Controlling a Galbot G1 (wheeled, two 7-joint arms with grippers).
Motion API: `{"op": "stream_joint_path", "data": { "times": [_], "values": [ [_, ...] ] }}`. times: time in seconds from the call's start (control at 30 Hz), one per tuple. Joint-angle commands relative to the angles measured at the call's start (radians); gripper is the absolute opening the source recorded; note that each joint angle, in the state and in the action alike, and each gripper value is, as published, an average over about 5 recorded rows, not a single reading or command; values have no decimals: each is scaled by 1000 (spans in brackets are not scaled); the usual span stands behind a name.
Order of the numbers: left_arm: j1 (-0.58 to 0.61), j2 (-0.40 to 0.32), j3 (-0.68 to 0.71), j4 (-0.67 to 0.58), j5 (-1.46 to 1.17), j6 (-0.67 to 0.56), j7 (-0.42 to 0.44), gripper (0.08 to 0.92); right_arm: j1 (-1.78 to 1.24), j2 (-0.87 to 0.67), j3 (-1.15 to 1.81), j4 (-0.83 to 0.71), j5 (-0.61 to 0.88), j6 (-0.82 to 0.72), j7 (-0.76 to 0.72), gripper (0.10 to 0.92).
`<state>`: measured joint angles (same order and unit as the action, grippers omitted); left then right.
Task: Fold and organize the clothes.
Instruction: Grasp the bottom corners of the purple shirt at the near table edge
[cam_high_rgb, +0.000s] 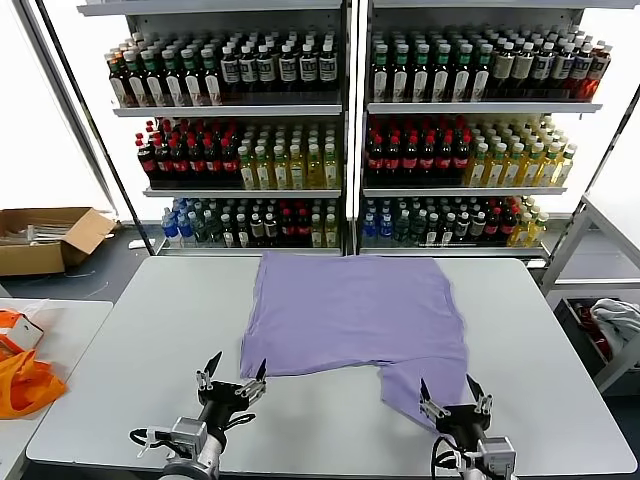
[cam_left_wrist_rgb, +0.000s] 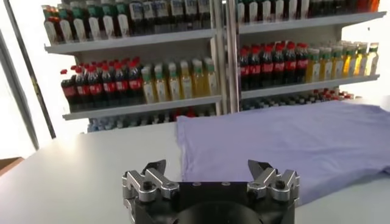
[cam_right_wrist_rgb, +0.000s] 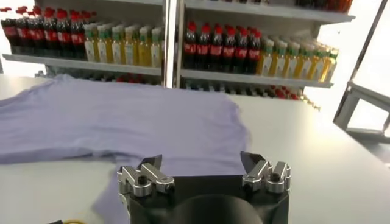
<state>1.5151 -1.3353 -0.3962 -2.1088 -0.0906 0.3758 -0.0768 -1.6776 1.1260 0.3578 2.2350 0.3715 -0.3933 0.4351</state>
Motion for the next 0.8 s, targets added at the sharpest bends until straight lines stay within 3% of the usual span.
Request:
{"op": "stream_joint_path", "data": {
  "times": [0.03, 0.4, 0.8],
  "values": [
    [-46, 27, 6, 72, -48, 58, -1, 823, -52, 12, -10, 15, 64, -26, 45, 823],
    [-131, 26, 20, 159, -82, 57, -8, 823, -80, 32, -10, 23, 69, -40, 59, 823],
    [-147, 46, 23, 185, -121, 57, -7, 823, -67, 70, -12, 12, 59, -41, 65, 823]
  ]
}}
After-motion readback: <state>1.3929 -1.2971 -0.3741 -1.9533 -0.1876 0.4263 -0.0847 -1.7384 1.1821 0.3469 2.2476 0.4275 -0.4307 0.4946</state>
